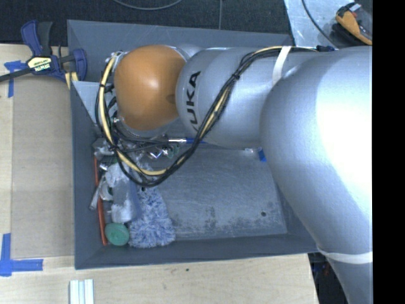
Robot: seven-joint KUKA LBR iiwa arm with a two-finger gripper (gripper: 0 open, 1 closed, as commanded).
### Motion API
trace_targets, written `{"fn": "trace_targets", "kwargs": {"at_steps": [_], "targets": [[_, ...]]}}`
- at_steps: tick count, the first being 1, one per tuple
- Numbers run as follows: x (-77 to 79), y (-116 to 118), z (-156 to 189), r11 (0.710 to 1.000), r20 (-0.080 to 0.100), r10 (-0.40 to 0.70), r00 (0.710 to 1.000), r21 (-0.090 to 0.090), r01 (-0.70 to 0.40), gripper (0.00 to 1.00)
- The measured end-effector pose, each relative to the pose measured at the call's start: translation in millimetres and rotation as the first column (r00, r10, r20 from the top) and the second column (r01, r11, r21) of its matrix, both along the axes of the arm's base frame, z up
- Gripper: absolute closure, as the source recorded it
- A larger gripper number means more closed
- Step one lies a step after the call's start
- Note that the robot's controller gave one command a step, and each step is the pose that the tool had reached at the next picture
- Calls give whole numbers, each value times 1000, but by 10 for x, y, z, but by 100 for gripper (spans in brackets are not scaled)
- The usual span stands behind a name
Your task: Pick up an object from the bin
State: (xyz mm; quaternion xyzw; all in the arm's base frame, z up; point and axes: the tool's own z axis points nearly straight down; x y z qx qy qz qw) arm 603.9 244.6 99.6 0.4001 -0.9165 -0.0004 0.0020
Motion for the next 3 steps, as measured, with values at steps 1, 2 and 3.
{"fn": "trace_targets", "kwargs": {"at_steps": [1,2,3], "targets": [[-25,-151,-264,997,15,-74,997,8,74,0],[44,-128,-253,956,20,293,956,8,-293,100],[45,-129,-250,956,20,292,956,9,-292,100]]}}
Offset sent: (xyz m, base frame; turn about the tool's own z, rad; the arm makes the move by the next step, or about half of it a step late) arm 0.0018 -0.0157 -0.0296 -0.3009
